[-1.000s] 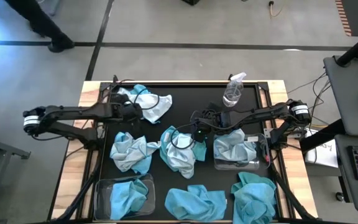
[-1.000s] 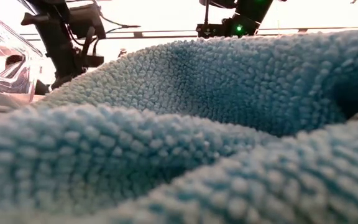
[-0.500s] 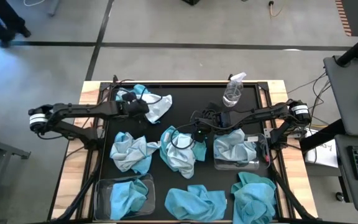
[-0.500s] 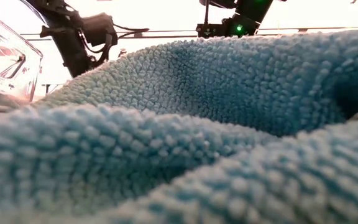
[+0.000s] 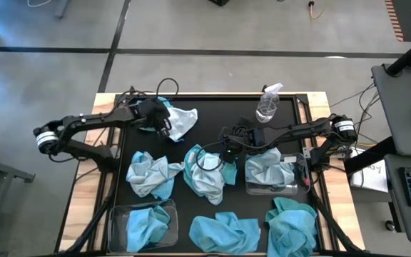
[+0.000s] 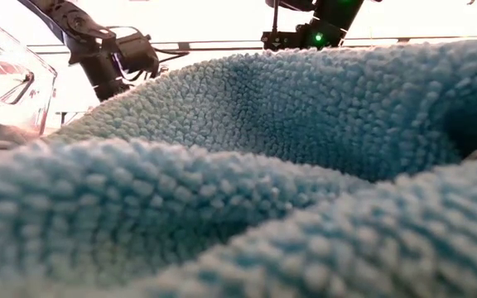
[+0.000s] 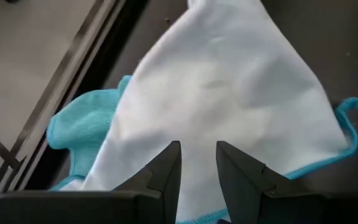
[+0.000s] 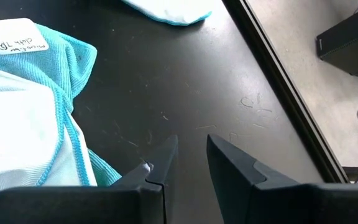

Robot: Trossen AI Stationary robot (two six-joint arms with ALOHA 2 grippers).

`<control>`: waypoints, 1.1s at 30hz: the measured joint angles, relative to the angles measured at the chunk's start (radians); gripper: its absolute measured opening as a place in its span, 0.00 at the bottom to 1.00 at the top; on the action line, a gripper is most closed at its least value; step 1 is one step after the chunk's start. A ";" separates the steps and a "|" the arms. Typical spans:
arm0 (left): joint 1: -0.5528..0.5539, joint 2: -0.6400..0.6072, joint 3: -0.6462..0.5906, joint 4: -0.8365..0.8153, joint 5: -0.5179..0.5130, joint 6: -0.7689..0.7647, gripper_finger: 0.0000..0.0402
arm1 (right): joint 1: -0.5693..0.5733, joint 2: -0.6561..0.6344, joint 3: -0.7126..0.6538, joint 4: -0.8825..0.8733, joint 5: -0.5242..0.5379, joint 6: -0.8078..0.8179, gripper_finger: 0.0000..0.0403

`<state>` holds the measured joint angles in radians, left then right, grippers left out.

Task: Sort microfiber towel by color & place in baskets
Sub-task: Put the light blue microfiber towel into the right transparent bin

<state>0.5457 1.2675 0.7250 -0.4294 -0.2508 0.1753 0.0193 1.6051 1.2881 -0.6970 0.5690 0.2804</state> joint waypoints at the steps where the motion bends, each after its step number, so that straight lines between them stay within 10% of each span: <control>1: 0.006 0.000 0.000 0.001 0.000 0.000 0.22 | 0.000 0.000 0.000 0.000 0.000 0.000 0.20; 10: 0.069 0.066 0.000 -0.024 0.167 -0.027 0.22 | 0.000 0.000 0.000 0.000 0.000 0.016 0.20; 33: 0.107 0.264 0.001 0.029 0.137 -0.057 0.21 | 0.000 0.000 0.000 0.000 0.000 0.027 0.20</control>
<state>0.6529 1.5314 0.7263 -0.4003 -0.1139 0.1179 0.0193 1.6047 1.2881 -0.6971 0.5687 0.3073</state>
